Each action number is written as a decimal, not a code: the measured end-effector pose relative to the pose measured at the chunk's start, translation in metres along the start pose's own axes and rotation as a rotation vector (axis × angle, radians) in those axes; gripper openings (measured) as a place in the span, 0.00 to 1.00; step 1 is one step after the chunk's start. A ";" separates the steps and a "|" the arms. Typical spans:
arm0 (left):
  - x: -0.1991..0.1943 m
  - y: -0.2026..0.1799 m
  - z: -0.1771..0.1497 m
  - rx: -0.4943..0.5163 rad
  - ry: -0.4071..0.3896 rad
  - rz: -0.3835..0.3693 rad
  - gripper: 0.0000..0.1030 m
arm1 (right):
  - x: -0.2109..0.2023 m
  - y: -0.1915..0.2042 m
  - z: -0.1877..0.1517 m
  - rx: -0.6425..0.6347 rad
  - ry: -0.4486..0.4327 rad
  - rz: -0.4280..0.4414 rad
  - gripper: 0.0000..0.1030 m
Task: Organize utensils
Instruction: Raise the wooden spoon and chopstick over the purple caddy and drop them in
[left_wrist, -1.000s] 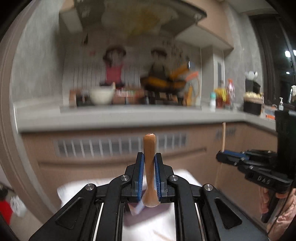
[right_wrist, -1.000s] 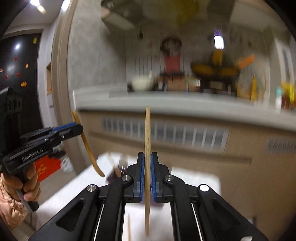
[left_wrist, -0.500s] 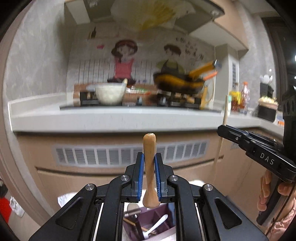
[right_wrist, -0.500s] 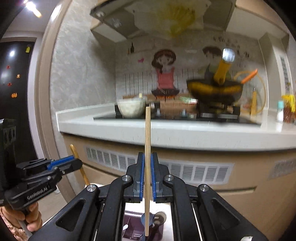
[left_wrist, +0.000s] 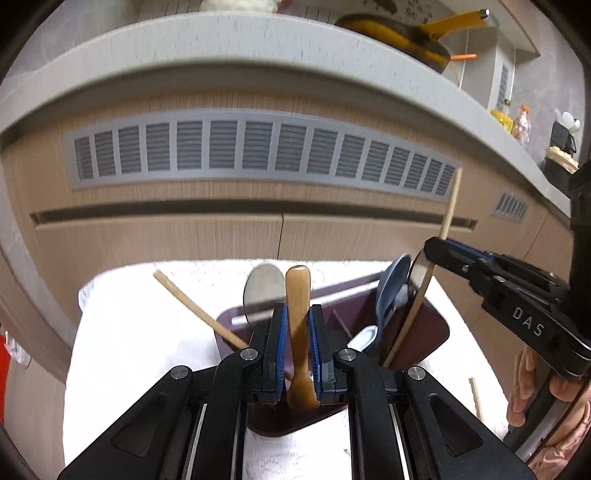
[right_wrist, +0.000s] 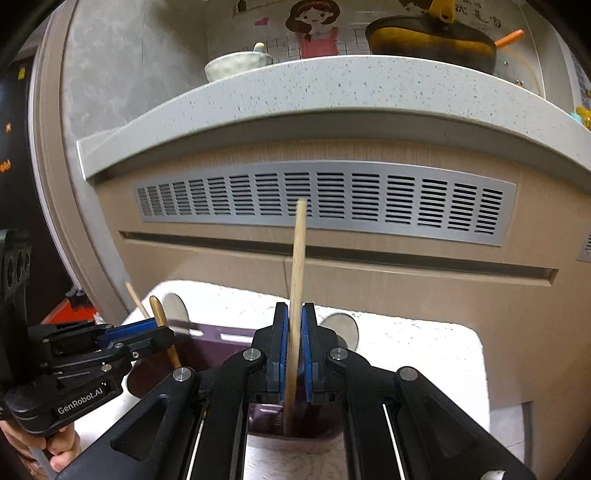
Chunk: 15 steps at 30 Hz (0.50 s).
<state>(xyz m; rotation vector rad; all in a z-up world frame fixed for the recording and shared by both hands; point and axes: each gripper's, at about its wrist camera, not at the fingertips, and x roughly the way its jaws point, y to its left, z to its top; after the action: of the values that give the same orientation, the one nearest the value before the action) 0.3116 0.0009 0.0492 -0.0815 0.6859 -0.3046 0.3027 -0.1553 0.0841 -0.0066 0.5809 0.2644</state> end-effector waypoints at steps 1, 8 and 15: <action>0.001 0.000 0.000 -0.005 0.005 0.000 0.13 | -0.001 -0.001 -0.001 0.002 0.007 -0.003 0.08; -0.034 -0.007 0.005 -0.003 -0.059 0.009 0.14 | -0.034 -0.009 -0.009 0.000 -0.006 -0.021 0.30; -0.059 -0.025 -0.001 0.025 -0.049 0.020 0.14 | -0.076 -0.015 -0.034 -0.014 0.009 -0.066 0.55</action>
<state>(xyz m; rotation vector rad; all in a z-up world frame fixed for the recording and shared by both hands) 0.2617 -0.0053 0.0889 -0.0578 0.6342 -0.2911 0.2273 -0.1906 0.0958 -0.0405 0.5865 0.2046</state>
